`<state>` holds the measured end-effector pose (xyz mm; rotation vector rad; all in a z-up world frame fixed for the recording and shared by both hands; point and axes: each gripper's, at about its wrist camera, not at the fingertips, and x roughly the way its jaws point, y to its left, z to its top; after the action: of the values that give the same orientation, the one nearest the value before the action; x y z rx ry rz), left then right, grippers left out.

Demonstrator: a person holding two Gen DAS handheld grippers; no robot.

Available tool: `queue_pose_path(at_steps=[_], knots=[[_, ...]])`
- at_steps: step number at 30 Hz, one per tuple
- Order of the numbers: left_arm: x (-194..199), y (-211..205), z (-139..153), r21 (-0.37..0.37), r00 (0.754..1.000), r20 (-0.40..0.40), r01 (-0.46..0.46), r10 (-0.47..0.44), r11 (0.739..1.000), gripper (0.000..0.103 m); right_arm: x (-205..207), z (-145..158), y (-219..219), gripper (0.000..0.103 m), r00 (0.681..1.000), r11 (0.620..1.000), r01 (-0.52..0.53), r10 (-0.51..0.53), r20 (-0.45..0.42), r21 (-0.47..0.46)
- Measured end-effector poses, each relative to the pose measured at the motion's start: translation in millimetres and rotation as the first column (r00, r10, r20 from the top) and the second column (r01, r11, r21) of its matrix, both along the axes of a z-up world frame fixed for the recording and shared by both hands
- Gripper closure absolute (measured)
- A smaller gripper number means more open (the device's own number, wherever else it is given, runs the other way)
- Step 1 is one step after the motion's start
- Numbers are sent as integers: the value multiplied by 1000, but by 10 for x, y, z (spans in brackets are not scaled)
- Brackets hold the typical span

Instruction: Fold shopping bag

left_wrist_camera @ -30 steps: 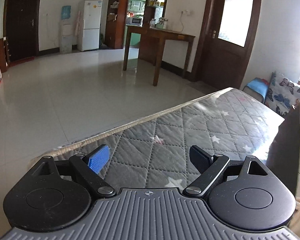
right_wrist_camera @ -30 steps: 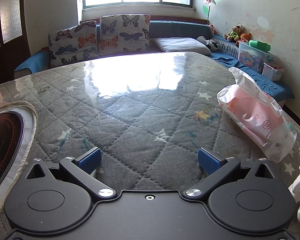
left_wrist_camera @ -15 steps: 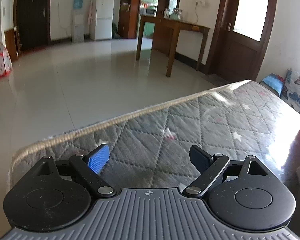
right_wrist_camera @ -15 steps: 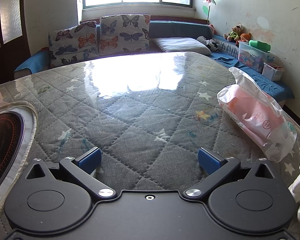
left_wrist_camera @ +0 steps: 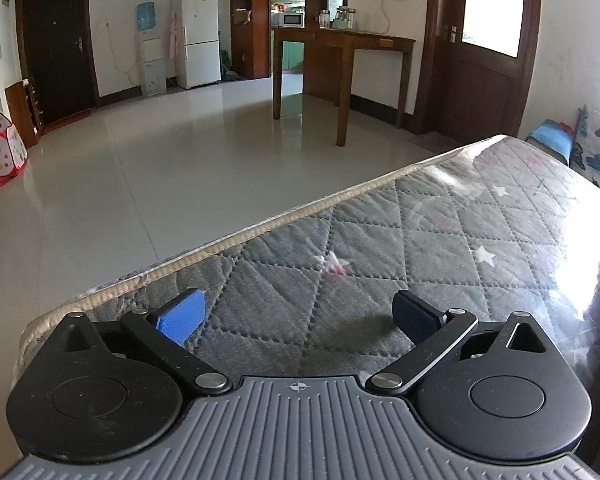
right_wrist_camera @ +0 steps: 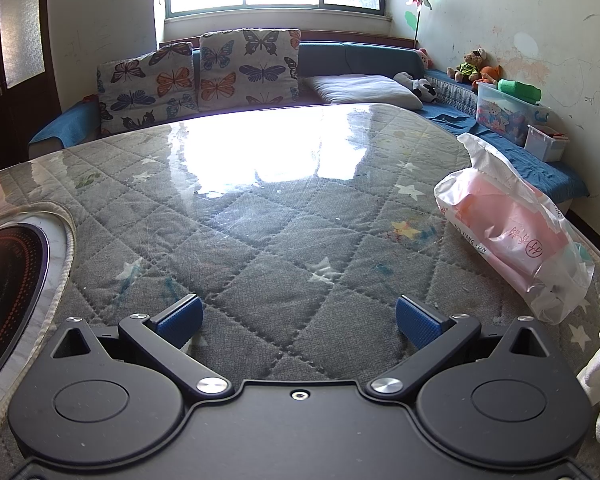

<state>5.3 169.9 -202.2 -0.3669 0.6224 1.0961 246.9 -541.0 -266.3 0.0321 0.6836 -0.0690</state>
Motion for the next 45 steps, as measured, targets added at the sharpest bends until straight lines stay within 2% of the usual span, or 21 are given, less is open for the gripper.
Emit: queue_pose_path(at_steps=[2, 8, 10, 12, 45], knots=[[64, -9, -7, 1, 1000, -4, 0, 0, 1000, 0, 2, -2, 17, 0, 1000, 1000, 0, 0, 0, 0], [-159, 78, -28, -1, 1000, 3, 1, -1, 1000, 0, 8, -9, 69, 0, 1000, 1000, 0, 0, 0, -1], [-83, 44, -9, 1, 1000, 1, 1, -1, 1000, 0, 9, -11, 80, 0, 1000, 1000, 0, 0, 1, 0], [-219, 64, -24, 1, 1000, 3, 0, 0, 1000, 0, 9, -12, 81, 0, 1000, 1000, 0, 0, 1, 0], [-205, 91, -113, -1, 1000, 5, -1, 1, 1000, 0, 4, -3, 79, 0, 1000, 1000, 0, 0, 0, -1]])
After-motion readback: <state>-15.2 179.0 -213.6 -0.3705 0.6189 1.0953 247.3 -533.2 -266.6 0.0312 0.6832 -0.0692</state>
